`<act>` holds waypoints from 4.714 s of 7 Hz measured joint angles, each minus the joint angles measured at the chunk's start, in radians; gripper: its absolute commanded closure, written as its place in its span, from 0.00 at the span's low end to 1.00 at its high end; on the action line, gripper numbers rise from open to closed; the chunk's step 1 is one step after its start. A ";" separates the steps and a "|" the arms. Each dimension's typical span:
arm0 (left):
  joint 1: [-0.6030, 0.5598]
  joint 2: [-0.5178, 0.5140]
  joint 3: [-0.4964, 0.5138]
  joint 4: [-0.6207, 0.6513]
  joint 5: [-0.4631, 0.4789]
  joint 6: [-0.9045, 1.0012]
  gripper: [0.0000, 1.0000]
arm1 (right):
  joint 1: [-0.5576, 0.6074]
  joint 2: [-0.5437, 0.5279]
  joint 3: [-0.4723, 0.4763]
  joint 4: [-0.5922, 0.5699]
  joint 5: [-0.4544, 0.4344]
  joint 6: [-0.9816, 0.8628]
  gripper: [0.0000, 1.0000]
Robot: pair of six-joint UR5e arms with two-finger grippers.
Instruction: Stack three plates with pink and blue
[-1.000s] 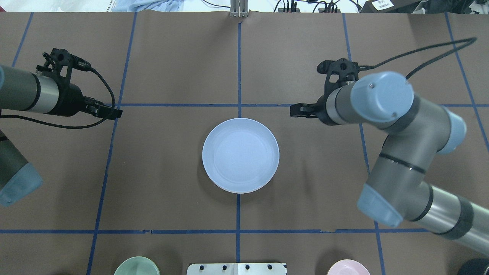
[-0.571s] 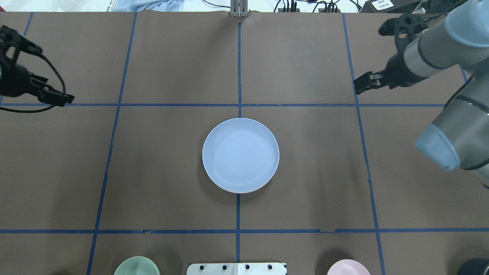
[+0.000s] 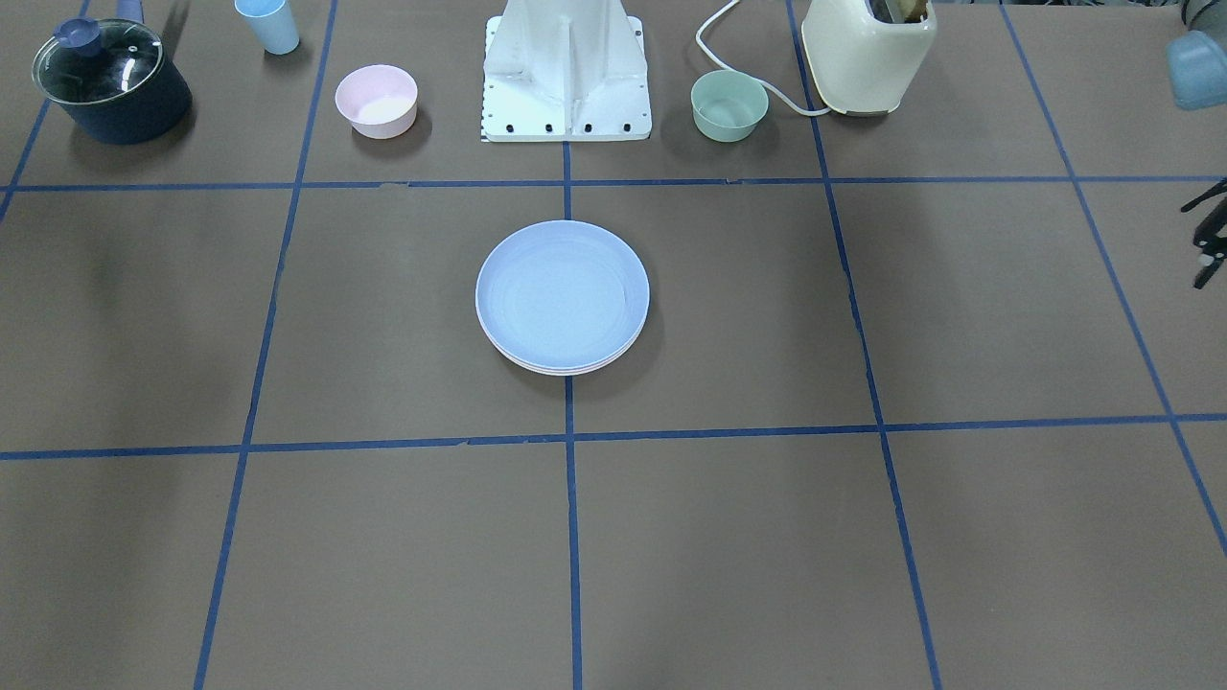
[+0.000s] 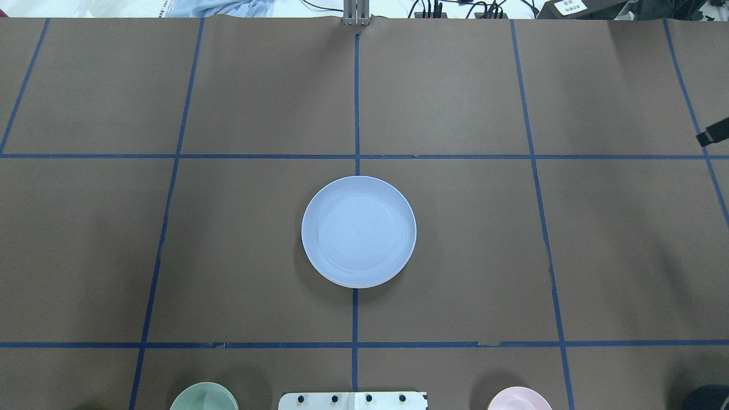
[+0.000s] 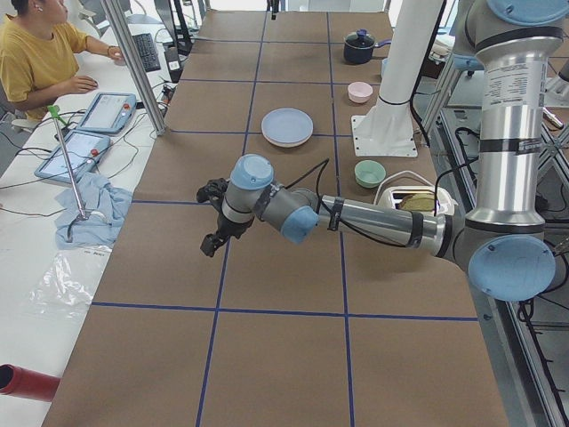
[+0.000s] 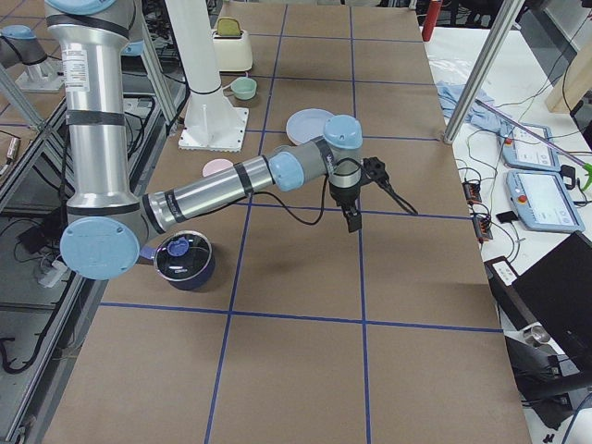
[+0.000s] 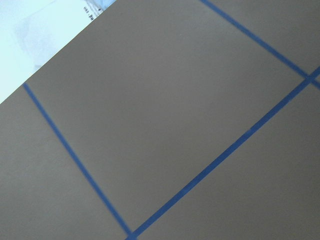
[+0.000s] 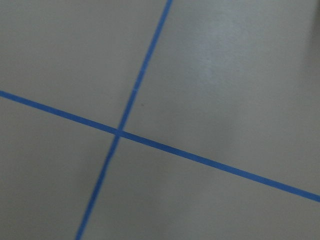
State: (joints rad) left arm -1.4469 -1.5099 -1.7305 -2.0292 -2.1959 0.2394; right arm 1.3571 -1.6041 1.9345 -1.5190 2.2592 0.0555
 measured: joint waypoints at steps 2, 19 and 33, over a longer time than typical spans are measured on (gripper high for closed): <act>-0.074 0.025 0.125 -0.001 0.011 0.032 0.00 | 0.105 -0.154 -0.021 0.010 -0.011 -0.130 0.00; -0.162 0.008 0.102 0.394 -0.172 -0.131 0.00 | 0.240 -0.220 -0.091 -0.053 0.071 -0.152 0.00; -0.160 0.008 0.120 0.388 -0.160 -0.143 0.00 | 0.240 -0.220 -0.109 -0.053 0.071 -0.152 0.00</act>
State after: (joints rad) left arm -1.6068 -1.5018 -1.6108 -1.6413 -2.3562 0.0966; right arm 1.5969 -1.8239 1.8257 -1.5723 2.3301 -0.0967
